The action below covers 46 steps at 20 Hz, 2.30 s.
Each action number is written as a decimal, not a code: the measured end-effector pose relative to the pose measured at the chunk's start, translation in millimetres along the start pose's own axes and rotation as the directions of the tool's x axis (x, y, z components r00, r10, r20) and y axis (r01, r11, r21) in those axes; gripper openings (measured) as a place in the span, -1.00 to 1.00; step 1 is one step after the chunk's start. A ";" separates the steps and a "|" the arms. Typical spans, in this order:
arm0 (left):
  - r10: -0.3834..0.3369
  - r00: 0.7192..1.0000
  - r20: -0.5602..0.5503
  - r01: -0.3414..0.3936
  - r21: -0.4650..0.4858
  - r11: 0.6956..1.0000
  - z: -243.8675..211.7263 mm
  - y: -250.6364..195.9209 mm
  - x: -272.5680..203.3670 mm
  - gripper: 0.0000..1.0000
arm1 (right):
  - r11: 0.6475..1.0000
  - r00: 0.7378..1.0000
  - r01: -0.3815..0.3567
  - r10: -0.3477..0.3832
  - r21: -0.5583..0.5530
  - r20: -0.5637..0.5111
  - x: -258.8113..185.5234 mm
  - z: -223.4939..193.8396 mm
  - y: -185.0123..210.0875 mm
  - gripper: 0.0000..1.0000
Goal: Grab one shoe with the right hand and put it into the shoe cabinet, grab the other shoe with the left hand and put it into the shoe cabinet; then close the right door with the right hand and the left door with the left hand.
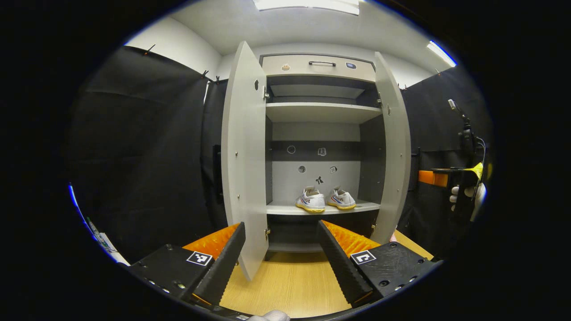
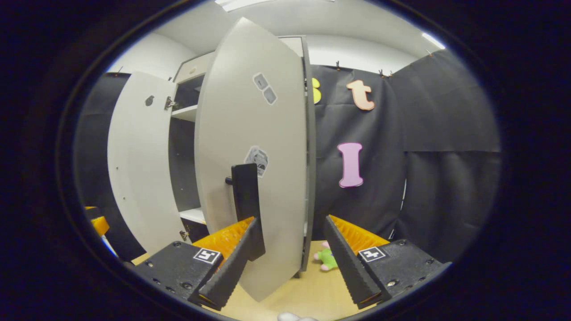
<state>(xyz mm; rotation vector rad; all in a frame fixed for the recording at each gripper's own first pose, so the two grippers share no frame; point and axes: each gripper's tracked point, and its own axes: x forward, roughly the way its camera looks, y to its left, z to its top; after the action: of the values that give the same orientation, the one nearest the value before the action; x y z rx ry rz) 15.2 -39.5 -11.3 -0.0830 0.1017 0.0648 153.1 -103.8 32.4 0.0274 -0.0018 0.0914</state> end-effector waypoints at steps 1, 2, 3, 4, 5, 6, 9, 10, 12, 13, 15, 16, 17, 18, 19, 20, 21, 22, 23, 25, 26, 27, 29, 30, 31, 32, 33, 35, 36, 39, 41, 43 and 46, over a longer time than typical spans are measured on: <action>0.003 1.000 0.000 -0.003 0.000 1.000 -0.3 3.0 -1.1 0.94 | 0.999 0.999 -0.034 0.034 -0.002 -0.002 6.3 -0.2 15.2 0.95; 0.007 1.000 0.000 -0.007 -0.001 1.000 0.3 5.8 -1.1 0.94 | 0.998 0.998 -0.068 0.068 0.012 -0.010 10.6 0.1 32.0 0.96; 0.007 1.000 -0.005 -0.007 -0.004 1.000 -0.3 8.1 -1.9 0.93 | 0.997 0.997 -0.074 0.074 0.024 -0.002 12.8 2.0 41.0 0.95; 0.008 1.000 -0.005 -0.008 -0.006 1.000 0.0 8.7 -2.5 0.93 | 0.996 0.997 -0.083 0.083 0.022 0.006 13.8 4.7 48.2 0.96; 0.012 1.000 -0.001 -0.012 -0.002 1.000 1.7 10.0 -3.3 0.93 | 0.996 0.996 -0.085 0.085 0.018 0.012 10.0 5.8 54.7 0.96; 0.013 1.000 0.000 -0.013 0.001 1.000 2.7 12.0 -3.2 0.94 | 0.996 0.996 -0.091 0.091 0.013 0.022 6.2 7.9 61.0 0.89; -0.001 1.000 0.004 0.001 -0.006 1.000 3.5 15.8 -3.9 0.93 | 0.996 0.995 -0.094 0.094 0.002 0.031 -5.7 10.1 71.3 0.89; -0.004 1.000 0.004 0.004 -0.004 1.000 3.4 17.8 -3.6 0.93 | 0.996 0.995 -0.091 0.091 0.003 0.029 -9.1 11.0 74.2 0.97; -0.004 1.000 0.009 0.004 -0.007 1.000 5.0 25.1 -3.5 0.93 | 0.996 0.996 -0.087 0.087 0.008 0.024 -18.4 10.7 79.0 0.97; -0.002 1.000 0.010 0.002 -0.010 1.000 5.8 29.2 -3.9 0.93 | 0.997 0.996 -0.083 0.083 0.008 0.023 -24.4 10.8 80.4 0.97; 0.006 1.000 0.013 -0.006 -0.016 1.000 8.7 43.0 -2.7 0.93 | 0.997 0.997 -0.077 0.077 0.002 0.018 -38.6 8.7 85.7 0.97; 0.020 1.000 0.016 -0.020 -0.006 1.000 10.8 53.4 -0.4 0.93 | 0.997 0.997 -0.076 0.076 -0.003 0.017 -45.8 7.4 89.9 0.97; 0.037 0.999 0.027 -0.037 0.011 0.999 13.4 65.3 2.4 0.92 | 0.997 0.997 -0.071 0.071 -0.009 0.015 -53.6 4.4 94.0 0.97; 0.054 0.998 0.036 -0.054 0.025 0.998 15.4 78.1 6.6 1.00 | 0.997 0.998 -0.069 0.069 -0.016 0.010 -61.6 1.1 97.9 0.97; 0.064 0.997 0.041 -0.065 0.029 0.997 18.2 88.2 10.8 0.92 | 0.998 0.998 -0.067 0.067 -0.019 0.005 -69.7 -3.1 102.5 0.97; 0.068 0.997 0.043 -0.069 0.029 0.997 19.3 97.9 16.3 0.92 | 0.997 0.998 -0.069 0.069 -0.016 -0.004 -77.3 -7.6 107.5 0.97; 0.073 0.997 0.041 -0.074 0.027 0.997 19.6 107.2 21.0 0.93 | 0.997 0.997 -0.080 0.080 -0.013 -0.017 -85.4 -14.8 116.2 0.97; 0.078 0.996 0.049 -0.079 0.029 0.996 22.0 117.8 27.3 0.93 | 0.996 0.995 -0.092 0.092 -0.013 -0.036 -92.9 -22.2 123.7 0.97; 0.089 0.995 0.052 -0.090 0.030 0.995 24.3 129.6 35.7 0.93 | 0.996 0.994 -0.092 0.091 -0.020 -0.054 -99.2 -29.3 127.9 0.89; 0.114 0.991 0.071 -0.117 0.032 0.993 32.7 154.1 51.6 0.93 | 0.997 0.995 -0.073 0.070 -0.035 -0.074 -112.4 -40.1 132.2 0.97; 0.125 0.989 0.080 -0.128 0.031 0.991 35.9 164.1 60.7 0.93 | 0.997 0.995 -0.063 0.060 -0.034 -0.083 -118.2 -44.3 134.9 0.97; 0.134 0.988 0.082 -0.136 0.030 0.990 38.0 173.2 70.0 0.92 | 0.998 0.995 -0.050 0.047 -0.026 -0.093 -124.1 -49.4 137.2 0.96; 0.140 0.987 0.083 -0.142 0.030 0.989 39.6 188.5 87.3 0.93 | 1.000 0.994 -0.027 0.027 -0.003 -0.107 -135.3 -56.3 141.4 0.97; 0.140 0.986 0.094 -0.144 0.036 0.989 41.5 193.5 98.0 0.93 | 1.000 0.994 -0.015 0.015 0.004 -0.110 -140.5 -58.6 142.5 0.97; 0.145 0.985 0.090 -0.149 0.044 0.988 43.0 197.1 108.6 0.93 | 1.000 0.994 -0.001 0.002 0.008 -0.113 -144.7 -61.1 143.5 0.98; 0.149 0.984 0.094 -0.155 0.053 0.987 45.7 203.8 120.1 0.94 | 1.000 0.993 0.009 -0.008 0.010 -0.116 -149.4 -62.7 144.0 0.98; 0.145 0.985 0.092 -0.150 0.057 0.987 46.1 204.9 129.7 0.93 | 1.000 0.993 0.018 -0.017 0.010 -0.120 -153.8 -65.7 144.8 0.97; 0.131 0.986 0.098 -0.138 0.061 0.989 47.5 203.0 138.9 0.93 | 0.999 0.992 0.035 -0.034 0.009 -0.125 -160.2 -68.0 142.7 0.89; 0.127 0.988 0.088 -0.133 0.064 0.989 45.6 201.5 144.3 0.93 | 0.999 0.991 0.045 -0.043 0.009 -0.128 -162.5 -68.5 140.4 0.89; 0.134 0.986 0.101 -0.142 0.073 0.987 46.9 200.9 145.2 0.86 | 0.998 0.990 0.057 -0.053 0.024 -0.127 -167.5 -69.4 135.8 0.89; 0.135 0.985 0.112 -0.143 0.066 0.988 48.6 197.2 142.4 0.85 | 0.998 0.990 0.053 -0.050 0.023 -0.131 -167.9 -71.4 133.7 0.97; 0.137 0.985 0.108 -0.145 0.068 0.987 48.3 191.7 140.7 0.84 | 0.999 0.990 0.045 -0.043 0.017 -0.134 -168.0 -72.7 132.4 0.97; 0.137 0.985 0.110 -0.146 0.081 0.986 49.1 176.6 137.0 0.80 | 0.999 0.991 0.024 -0.021 0.023 -0.132 -167.8 -72.1 129.1 0.89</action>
<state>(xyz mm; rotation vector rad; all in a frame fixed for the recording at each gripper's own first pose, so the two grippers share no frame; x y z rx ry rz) 143.9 148.7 9.1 0.0165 0.0062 0.2063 -25.7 11.4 -36.7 0.0460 0.1320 0.0707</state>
